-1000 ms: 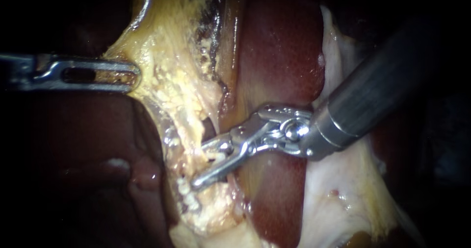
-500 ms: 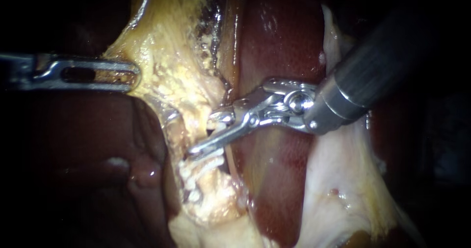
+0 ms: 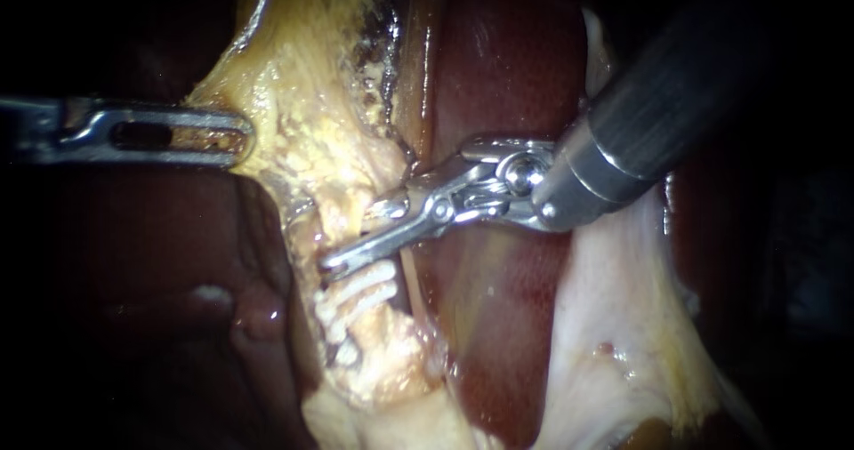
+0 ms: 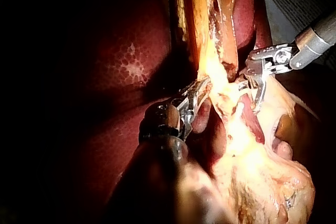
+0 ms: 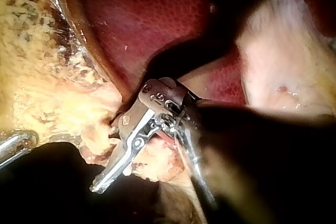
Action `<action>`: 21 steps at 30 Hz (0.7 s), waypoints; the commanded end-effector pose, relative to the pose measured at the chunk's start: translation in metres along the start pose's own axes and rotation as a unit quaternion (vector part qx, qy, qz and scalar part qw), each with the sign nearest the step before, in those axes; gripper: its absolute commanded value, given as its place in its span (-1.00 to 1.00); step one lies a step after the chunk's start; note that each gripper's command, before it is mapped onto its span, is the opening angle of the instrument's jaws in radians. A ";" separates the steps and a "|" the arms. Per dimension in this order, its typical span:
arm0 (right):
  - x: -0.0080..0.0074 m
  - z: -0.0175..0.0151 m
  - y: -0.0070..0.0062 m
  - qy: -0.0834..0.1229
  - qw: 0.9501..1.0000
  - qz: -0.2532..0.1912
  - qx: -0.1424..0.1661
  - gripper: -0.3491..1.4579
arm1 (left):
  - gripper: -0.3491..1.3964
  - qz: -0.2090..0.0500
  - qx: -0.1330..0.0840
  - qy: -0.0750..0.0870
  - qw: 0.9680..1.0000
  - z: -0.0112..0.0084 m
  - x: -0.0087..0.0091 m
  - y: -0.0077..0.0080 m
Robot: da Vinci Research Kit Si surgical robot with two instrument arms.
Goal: Clipping third clip left tube
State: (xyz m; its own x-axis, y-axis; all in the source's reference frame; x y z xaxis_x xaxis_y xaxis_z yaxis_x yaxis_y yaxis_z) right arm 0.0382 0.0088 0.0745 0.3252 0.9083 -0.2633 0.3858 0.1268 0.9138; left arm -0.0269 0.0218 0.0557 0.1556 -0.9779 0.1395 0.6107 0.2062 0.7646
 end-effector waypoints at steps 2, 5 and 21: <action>0.0000 0.0000 0.0000 0.000 1.000 0.000 0.000 -0.09 | -1.00 0.000 0.000 0.000 1.000 0.0000 0.0000 0.0000; 0.0002 0.0000 -0.0001 0.000 1.000 0.003 0.000 -0.10 | -1.00 0.000 0.000 0.000 1.000 0.0000 0.0000 0.0000; -0.0004 -0.0017 0.0012 0.028 0.999 0.004 -0.025 -1.00 | -1.00 0.000 0.000 0.000 1.000 0.0000 -0.0001 0.0001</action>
State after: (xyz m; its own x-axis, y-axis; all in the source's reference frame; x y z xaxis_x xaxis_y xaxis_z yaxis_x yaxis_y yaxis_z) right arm 0.0370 0.0093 0.0763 0.2786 0.9304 -0.2381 0.3386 0.1368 0.9309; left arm -0.0269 0.0219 0.0558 0.1554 -0.9779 0.1398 0.6107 0.2064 0.7645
